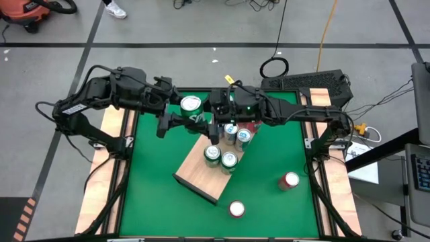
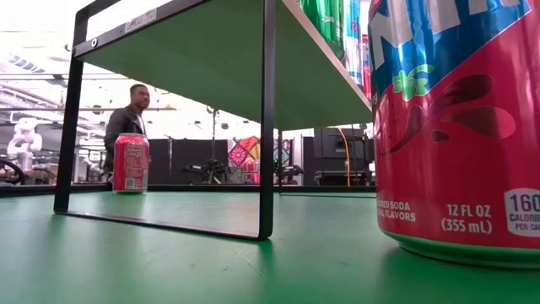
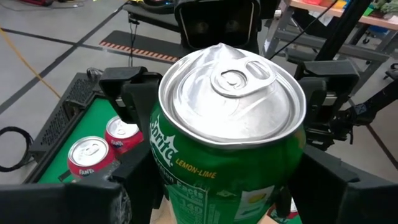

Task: Sort soda cans
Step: Put the green soda can on the shelf and align it with the other green soda cans

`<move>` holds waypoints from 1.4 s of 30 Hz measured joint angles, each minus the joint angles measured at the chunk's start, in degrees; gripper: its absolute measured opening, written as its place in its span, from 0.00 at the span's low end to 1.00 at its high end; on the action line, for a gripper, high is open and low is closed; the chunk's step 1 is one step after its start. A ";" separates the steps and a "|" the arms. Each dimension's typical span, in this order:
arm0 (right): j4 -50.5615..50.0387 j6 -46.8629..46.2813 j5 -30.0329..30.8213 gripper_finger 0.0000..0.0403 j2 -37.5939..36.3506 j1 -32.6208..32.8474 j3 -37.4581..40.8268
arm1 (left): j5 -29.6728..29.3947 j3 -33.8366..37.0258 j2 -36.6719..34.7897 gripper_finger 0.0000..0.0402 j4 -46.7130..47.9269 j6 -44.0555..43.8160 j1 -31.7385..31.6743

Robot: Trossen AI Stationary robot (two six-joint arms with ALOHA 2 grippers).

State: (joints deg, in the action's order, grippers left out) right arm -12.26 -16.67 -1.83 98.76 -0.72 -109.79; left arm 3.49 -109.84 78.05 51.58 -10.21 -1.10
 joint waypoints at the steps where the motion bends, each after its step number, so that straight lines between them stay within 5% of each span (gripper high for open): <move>1: -0.14 -0.22 0.26 0.81 0.00 0.00 -0.06 | -0.05 0.01 -0.20 0.68 0.01 -0.02 0.00; 11: -6.03 -2.12 2.25 0.98 -1.71 0.17 0.00 | -0.88 2.21 -2.96 0.68 -0.15 0.61 -0.01; 24: -23.57 -2.57 3.88 0.99 -7.52 0.92 0.10 | -1.02 15.25 -13.28 0.68 -6.30 0.13 0.02; 42: -24.49 -2.75 3.30 0.98 -10.12 1.60 0.15 | 2.47 42.01 -26.81 0.68 -21.98 -2.22 0.00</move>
State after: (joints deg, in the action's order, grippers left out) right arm -36.75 -19.42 1.48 88.64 0.89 -109.65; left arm 5.96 -67.83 51.24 29.61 -12.43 -1.10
